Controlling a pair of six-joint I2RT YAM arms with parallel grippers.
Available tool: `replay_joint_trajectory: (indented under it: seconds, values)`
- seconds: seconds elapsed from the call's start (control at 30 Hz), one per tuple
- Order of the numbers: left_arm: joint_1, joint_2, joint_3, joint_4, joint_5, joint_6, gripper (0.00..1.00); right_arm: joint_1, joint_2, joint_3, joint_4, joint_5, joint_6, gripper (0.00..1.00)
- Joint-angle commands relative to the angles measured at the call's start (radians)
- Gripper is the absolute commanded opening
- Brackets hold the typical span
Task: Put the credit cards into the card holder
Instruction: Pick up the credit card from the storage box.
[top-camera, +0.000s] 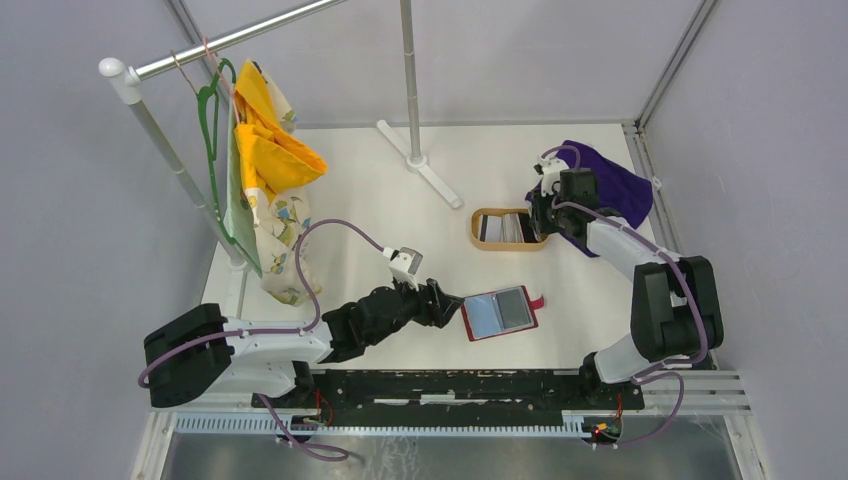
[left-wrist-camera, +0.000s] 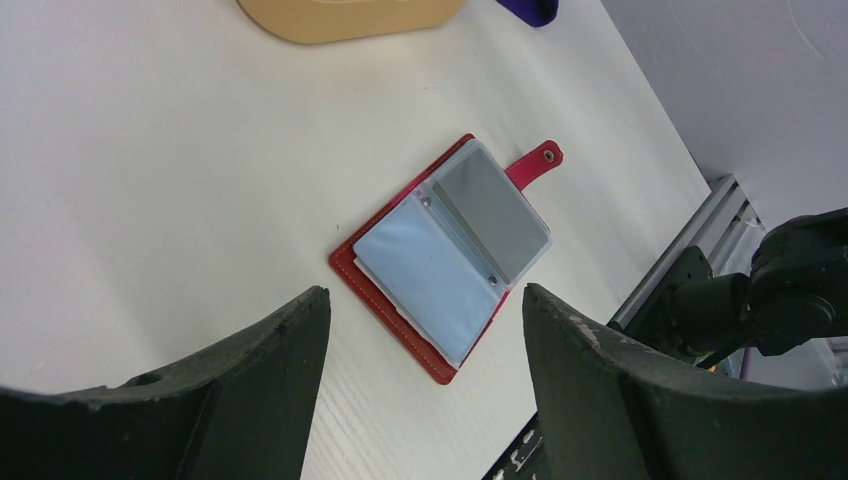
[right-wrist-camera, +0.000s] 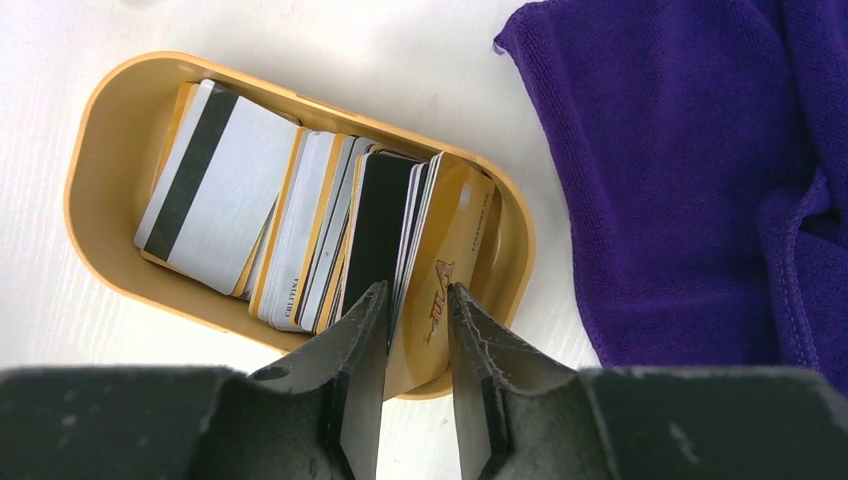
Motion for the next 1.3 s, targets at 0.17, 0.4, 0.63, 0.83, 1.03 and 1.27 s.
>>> replay_joint_trajectory:
  seconds: [0.17, 0.4, 0.63, 0.83, 1.03, 1.27]
  values:
    - [0.0, -0.032, -0.009, 0.052, -0.015, -0.025, 0.76, -0.045, -0.026, 0.04, -0.014, -0.044, -0.003, 0.28]
    - [0.0, -0.035, -0.012, 0.051, -0.015, -0.024, 0.76, -0.074, -0.015, 0.05, -0.034, -0.096, -0.002, 0.24]
    - [-0.001, -0.038, -0.013, 0.051, -0.016, -0.024, 0.76, -0.106, 0.043, 0.075, -0.071, -0.175, -0.003, 0.25]
    - [-0.002, -0.039, -0.015, 0.053, -0.014, -0.027, 0.76, -0.137, 0.096, 0.105, -0.109, -0.238, -0.009, 0.27]
    - [0.0, -0.046, -0.017, 0.054, -0.012, -0.027, 0.76, -0.141, 0.102, 0.115, -0.12, -0.229, -0.015, 0.22]
    - [0.0, -0.049, -0.016, 0.054, -0.011, -0.026, 0.76, -0.14, 0.088, 0.119, -0.123, -0.266, -0.011, 0.28]
